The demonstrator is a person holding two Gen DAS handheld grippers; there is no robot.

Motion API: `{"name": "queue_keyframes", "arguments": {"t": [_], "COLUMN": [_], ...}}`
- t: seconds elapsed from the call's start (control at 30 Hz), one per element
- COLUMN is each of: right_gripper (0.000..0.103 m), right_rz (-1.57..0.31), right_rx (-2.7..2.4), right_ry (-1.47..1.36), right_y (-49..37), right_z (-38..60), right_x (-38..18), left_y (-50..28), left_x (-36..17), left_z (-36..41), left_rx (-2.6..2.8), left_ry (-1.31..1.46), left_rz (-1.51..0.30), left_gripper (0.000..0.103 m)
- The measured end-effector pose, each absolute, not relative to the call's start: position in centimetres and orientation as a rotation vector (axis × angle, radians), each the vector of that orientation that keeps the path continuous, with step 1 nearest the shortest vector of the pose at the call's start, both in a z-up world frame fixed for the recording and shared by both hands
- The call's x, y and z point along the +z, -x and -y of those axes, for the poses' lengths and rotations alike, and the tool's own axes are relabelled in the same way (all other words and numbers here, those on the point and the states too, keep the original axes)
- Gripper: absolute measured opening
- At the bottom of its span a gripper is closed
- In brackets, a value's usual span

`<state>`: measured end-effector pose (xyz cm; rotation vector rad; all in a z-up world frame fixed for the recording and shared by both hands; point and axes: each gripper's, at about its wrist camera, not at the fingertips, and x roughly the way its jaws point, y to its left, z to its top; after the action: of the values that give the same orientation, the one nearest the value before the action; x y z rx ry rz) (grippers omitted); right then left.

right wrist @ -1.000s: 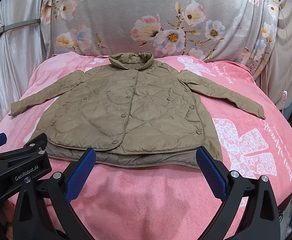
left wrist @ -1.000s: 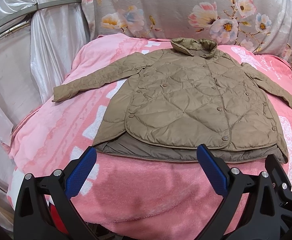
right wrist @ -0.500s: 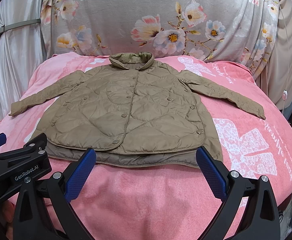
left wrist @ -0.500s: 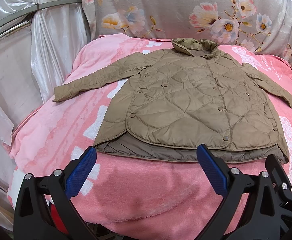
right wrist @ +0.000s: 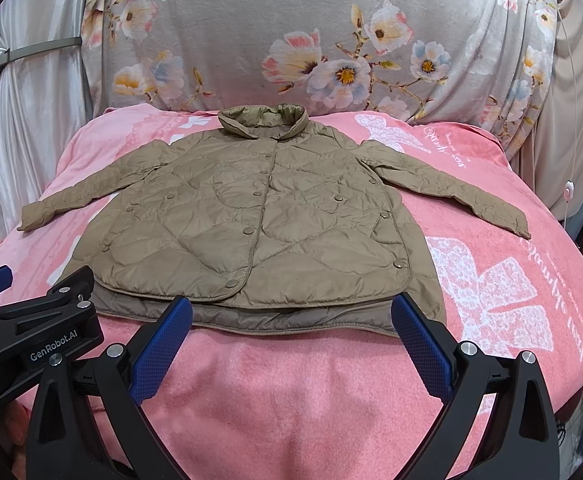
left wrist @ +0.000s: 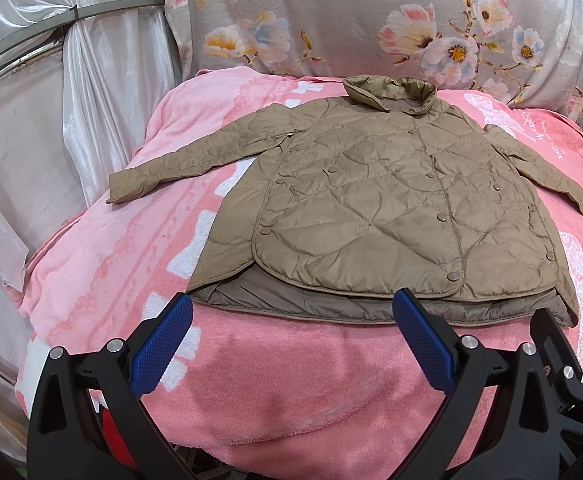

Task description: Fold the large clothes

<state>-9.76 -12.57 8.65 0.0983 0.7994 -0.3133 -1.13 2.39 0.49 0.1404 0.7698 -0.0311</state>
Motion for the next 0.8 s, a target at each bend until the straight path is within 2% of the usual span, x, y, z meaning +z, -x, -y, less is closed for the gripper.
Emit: {"name": "queue_keyframes", "arguments": {"t": [0.5, 0.8], "right_gripper": [0.098, 0.098], "right_rz": [-0.824, -0.820], "right_rx": [-0.265, -0.440], "right_ry": [-0.133, -0.404], "right_y": [9.1, 6.8], "right_z": [14.1, 29.8], "right_x": [7.9, 5.8], "left_y": [0.2, -4.6], "left_x": [0.2, -0.7], "left_z": [-3.4, -5.4], "left_rx": [-0.054, -0.011], "left_ry": [-0.116, -0.056], "left_rz": [-0.798, -0.846], "left_gripper": [0.098, 0.098]}}
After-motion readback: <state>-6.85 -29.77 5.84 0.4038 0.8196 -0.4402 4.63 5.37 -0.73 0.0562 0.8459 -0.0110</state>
